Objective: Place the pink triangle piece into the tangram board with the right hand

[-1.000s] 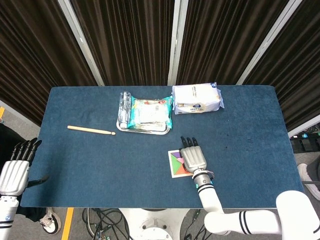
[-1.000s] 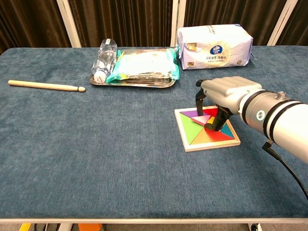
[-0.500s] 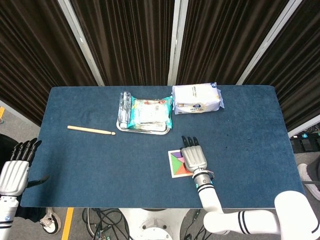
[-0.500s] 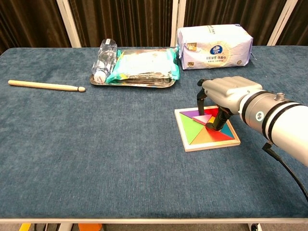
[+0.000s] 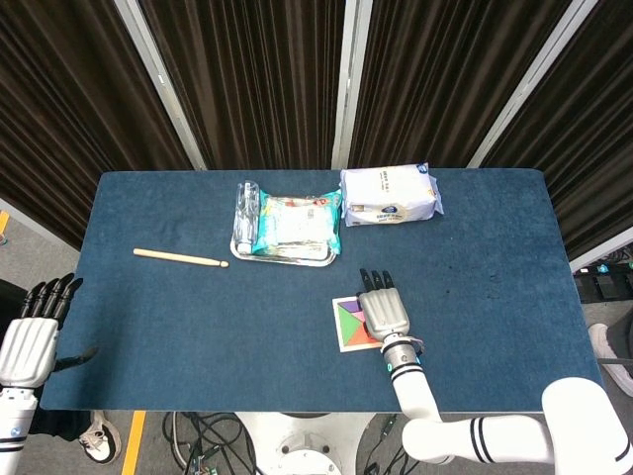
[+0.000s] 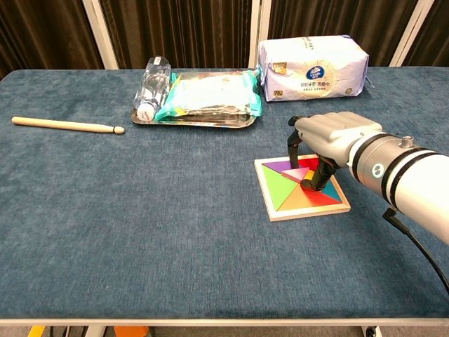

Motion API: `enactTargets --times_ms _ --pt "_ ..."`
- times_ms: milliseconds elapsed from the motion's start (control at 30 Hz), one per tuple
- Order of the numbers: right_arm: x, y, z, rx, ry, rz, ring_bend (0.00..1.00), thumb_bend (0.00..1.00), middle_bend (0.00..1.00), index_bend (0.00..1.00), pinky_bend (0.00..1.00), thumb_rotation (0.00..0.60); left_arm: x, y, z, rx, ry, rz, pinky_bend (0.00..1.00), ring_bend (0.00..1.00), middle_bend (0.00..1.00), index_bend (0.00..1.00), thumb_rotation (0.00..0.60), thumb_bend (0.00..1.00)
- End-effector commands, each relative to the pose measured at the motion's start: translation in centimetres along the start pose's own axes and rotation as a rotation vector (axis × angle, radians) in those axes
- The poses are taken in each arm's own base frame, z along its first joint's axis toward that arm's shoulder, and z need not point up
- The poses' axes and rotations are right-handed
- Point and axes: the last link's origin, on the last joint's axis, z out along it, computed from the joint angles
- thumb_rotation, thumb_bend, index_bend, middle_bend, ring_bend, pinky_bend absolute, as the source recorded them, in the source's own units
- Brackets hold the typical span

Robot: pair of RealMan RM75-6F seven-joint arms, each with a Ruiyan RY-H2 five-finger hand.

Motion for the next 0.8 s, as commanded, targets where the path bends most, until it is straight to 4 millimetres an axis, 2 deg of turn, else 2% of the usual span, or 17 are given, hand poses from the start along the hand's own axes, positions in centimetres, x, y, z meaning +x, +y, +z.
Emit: enactTargets --times_ms 33,100,267,667,800 --pt "0.0 0.0 0.0 0.0 -0.005 -0.001 0.0 0.28 0.0 0.33 0.0 0.6 0.0 0.0 0.0 0.0 0.0 0.0 0.0 0.0 0.0 0.02 0.6 0.0" --pt "0.0 0.1 0.0 -0.001 -0.006 -0.002 0.0 0.28 0.0 0.24 0.0 0.6 0.0 0.0 0.0 -0.001 0.001 0.001 0.0 0.0 0.0 0.02 0.6 0.0" --pt "0.1 0.2 0.0 0.001 -0.006 -0.002 0.0 0.27 0.0 0.18 0.0 0.6 0.1 0.1 0.1 -0.001 0.001 0.001 0.0 0.0 0.0 0.02 0.6 0.0" --pt "0.6 0.4 -0.5 0.018 0.014 0.023 0.0 0.27 0.0 0.15 0.0 0.6 0.0 0.2 0.1 -0.006 -0.002 0.004 0.0 0.0 0.0 0.02 0.6 0.0" --pt "1.5 1.2 -1.1 0.022 0.048 0.047 0.0 0.27 0.0 0.14 0.0 0.6 0.2 0.3 0.1 -0.006 0.004 0.005 0.0 0.0 0.0 0.02 0.6 0.0"
